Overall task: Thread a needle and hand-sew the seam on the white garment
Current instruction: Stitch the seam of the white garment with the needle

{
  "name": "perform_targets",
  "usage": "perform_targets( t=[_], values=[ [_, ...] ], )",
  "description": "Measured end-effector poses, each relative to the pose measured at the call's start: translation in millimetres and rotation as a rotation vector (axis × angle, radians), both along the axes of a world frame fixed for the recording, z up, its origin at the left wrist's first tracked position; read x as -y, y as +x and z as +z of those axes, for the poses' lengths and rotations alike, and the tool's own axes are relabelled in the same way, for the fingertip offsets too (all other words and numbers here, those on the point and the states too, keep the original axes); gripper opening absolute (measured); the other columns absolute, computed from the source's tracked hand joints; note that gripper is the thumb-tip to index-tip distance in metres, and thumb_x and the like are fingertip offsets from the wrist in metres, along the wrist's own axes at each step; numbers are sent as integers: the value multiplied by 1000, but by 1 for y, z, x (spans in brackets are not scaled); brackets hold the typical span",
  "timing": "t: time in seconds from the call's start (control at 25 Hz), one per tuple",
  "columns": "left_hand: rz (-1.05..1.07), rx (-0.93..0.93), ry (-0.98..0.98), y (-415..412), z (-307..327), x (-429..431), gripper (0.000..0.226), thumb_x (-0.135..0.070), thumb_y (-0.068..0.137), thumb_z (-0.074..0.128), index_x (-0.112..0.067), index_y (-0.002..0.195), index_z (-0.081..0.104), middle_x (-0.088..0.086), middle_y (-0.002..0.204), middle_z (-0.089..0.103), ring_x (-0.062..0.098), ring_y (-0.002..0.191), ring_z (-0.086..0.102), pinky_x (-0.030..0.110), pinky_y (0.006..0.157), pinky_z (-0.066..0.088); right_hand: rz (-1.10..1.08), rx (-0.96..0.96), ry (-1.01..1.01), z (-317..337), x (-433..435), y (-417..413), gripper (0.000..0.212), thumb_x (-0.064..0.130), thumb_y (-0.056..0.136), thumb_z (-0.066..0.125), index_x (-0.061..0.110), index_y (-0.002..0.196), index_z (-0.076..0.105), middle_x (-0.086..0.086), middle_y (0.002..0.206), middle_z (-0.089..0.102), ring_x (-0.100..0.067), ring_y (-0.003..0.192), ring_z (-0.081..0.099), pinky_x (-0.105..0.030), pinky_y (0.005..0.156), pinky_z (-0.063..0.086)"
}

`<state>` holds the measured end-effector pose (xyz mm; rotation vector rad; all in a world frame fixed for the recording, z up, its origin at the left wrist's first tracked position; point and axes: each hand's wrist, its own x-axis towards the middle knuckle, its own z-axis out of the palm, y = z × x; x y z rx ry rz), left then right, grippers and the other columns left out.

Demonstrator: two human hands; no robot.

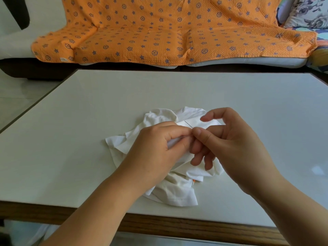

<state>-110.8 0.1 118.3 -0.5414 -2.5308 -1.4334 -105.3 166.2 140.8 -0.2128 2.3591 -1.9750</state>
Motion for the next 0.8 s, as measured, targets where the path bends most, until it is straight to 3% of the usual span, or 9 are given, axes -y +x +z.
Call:
perform_targets(
  t=[0.12,0.2,0.28,0.36,0.44,0.52,0.64,0.72,0.8],
  values=[
    [11,7,7,0,2,2,18,-18,94,64,-30,97,77,-12,92,72,0,94,65,14,82,49,56,65,43,5,-6,-4,15,28,97,52,22,106,62,-9,71,73,-25,57,69,-27,47,49],
    [10,2,-12,0,3,3,19,-18,94,64,-28,103,76,-16,95,72,-5,97,63,9,84,46,-19,22,225,8,-14,-9,27,44,94,48,31,94,72,4,75,73,-13,57,65,-24,53,46],
    [-3,11,-17,0,3,3,19,-20,94,64,-28,105,76,-17,97,72,-6,97,63,8,84,45,-62,-30,337,10,-16,-12,22,50,85,57,39,80,75,15,80,69,-4,63,60,-18,60,44],
    [-23,35,-13,0,3,2,18,-23,93,64,-30,104,75,-15,95,72,-2,95,64,11,82,48,-33,-30,291,9,-11,-13,9,43,80,69,40,74,75,19,74,67,-3,64,57,-10,57,43],
    [-36,61,-12,0,3,2,16,-24,93,64,-29,101,76,-16,93,72,-2,94,64,11,81,48,-65,-39,189,4,-9,-17,7,33,79,74,31,73,77,14,63,64,-4,56,51,-12,53,40],
    [-34,98,-7,0,3,3,14,-24,92,64,-29,98,76,-20,94,71,-6,94,63,7,81,46,-163,-22,21,3,-13,-26,12,27,84,71,18,77,74,8,68,68,-7,54,51,-19,53,41],
    [-34,163,4,-1,3,4,15,-24,93,64,-34,96,75,-26,97,70,-12,97,61,3,82,42,-113,204,-423,11,-17,-37,13,16,96,56,6,88,61,-9,79,74,-15,57,66,-22,49,50],
    [-49,195,11,-1,4,4,16,-25,93,63,-36,98,74,-27,100,70,-14,99,61,2,83,42,-7,314,-742,15,-19,-42,14,11,98,48,5,87,56,-15,80,73,-25,78,74,-26,64,60],
    [-78,238,27,-1,6,5,18,-26,93,63,-38,101,73,-29,103,70,-15,102,60,1,85,41,-7,177,-700,10,-20,-51,15,10,100,46,6,89,55,-16,85,73,-31,96,72,-35,82,60]
  ],
)
